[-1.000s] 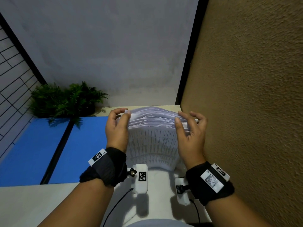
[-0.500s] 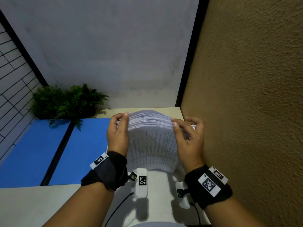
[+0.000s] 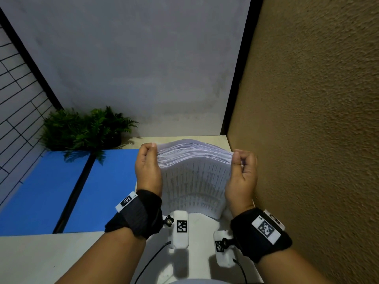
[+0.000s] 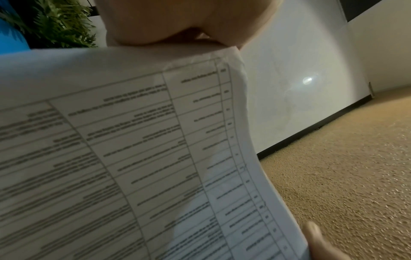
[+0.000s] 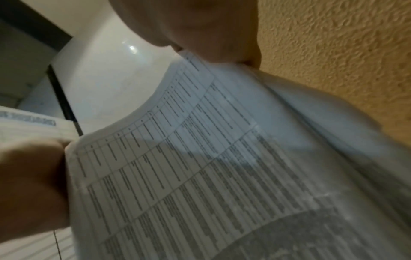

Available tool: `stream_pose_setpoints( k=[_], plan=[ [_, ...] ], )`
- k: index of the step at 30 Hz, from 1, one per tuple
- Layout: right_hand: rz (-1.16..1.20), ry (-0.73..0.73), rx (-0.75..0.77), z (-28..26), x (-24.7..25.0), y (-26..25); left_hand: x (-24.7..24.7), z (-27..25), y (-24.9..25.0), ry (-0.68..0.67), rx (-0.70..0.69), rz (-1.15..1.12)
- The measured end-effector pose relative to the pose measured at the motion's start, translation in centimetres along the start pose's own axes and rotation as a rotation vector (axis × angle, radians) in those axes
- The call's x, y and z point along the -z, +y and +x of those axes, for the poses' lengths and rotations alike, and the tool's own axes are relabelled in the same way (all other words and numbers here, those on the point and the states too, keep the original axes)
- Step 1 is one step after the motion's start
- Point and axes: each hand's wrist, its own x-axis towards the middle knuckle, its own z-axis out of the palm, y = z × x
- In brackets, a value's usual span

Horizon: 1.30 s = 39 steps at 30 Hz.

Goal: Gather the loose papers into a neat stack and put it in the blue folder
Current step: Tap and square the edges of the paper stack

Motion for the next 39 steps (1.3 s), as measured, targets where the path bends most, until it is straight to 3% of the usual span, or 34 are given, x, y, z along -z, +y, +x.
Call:
stream_pose_setpoints(
  k=[5,9,12,16,19,23,27,30,34,37,39],
  plan=[
    [-0.134,-0.138,0.051,-0.4,0.1,0.2,-0.6,-0.2,0.0,0.025,-0.015,0.095],
    [-0.173,-0.121,-0.022,-0.1,0.4,0.0,-0.5,0.6,-0.5,0.082,0.035,0.085],
    [-0.166,-0.217,0.056,-0.1,0.4,0.1,-0.4,0.1,-0.3,0.017,0.004,0.082],
    [-0.140,-0.192,-0.067,0.6,0.7,0.3,0.4,-0.3,-1.2,-0.140,-0.063,0.097],
    [-0.128,-0.270,0.037,0.7,0.8,0.4,1.3,-0.1,-2.4,-0.232,-0.050,0.099],
    [-0.150,-0.165,-0.103,1.5,0.8,0.8,1.6,0.2,-3.3,-0.289,-0.035,0.069],
    [-0.132,-0.270,0.042,1.4,0.8,1.1,1.4,0.4,-3.6,-0.310,-0.038,0.071],
    [-0.097,-0.229,-0.116,2.0,0.7,1.0,1.5,0.6,-3.8,-0.322,-0.012,0.078],
    [-0.040,-0.395,-0.057,1.6,0.7,1.1,1.5,1.0,-4.1,-0.323,-0.007,0.076],
    [0.151,-0.304,-0.330,2.1,1.1,1.6,1.8,1.5,-4.7,-0.303,0.025,0.085],
    [0.194,-0.362,-0.435,2.1,1.1,2.1,1.8,1.6,-5.0,-0.333,0.055,0.078]
  ],
)
